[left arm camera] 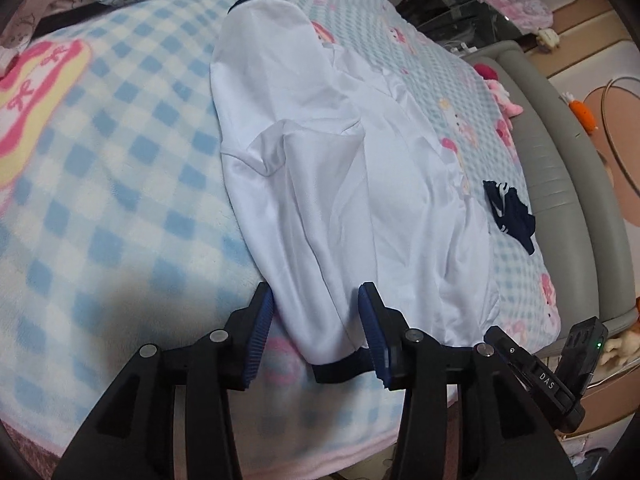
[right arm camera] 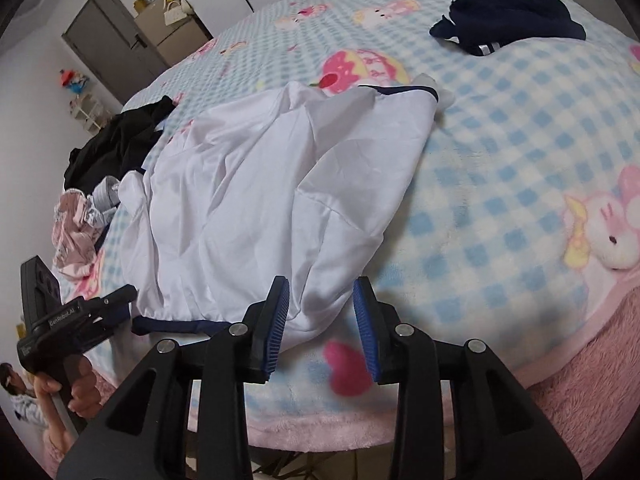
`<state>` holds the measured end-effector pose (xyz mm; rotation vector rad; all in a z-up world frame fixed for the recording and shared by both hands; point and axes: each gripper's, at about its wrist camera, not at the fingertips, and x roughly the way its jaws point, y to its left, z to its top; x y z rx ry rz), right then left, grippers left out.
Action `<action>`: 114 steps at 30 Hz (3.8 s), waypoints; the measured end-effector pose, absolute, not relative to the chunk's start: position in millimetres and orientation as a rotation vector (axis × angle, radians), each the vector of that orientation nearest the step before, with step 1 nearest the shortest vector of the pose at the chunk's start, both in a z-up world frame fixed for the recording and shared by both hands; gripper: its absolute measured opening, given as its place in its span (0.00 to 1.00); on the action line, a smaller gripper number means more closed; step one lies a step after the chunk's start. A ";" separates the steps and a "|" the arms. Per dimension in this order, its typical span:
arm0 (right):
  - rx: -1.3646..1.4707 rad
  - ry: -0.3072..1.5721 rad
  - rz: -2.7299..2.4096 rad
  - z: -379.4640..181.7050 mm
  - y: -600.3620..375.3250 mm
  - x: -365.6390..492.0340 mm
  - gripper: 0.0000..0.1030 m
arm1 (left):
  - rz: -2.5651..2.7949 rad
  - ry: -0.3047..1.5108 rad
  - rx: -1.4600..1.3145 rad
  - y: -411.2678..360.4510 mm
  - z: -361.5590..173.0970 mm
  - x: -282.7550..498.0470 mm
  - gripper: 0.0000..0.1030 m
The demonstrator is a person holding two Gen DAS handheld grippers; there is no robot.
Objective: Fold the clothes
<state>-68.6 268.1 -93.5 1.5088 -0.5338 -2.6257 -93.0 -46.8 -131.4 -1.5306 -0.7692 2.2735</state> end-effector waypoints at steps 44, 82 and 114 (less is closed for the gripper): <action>1.528 -0.638 -2.577 -107.5 286.6 -90.1 0.28 | 2.281 -0.918 -1.458 -93.7 -135.4 -69.8 0.28; 1.428 -0.390 -2.558 -92.3 252.7 -56.4 0.36 | 2.336 -0.801 -1.405 -69.5 -142.3 -50.6 0.37; 1.526 -0.477 -2.649 -92.8 310.5 -39.2 0.46 | 2.367 -0.907 -1.340 -94.8 -120.7 -45.0 0.25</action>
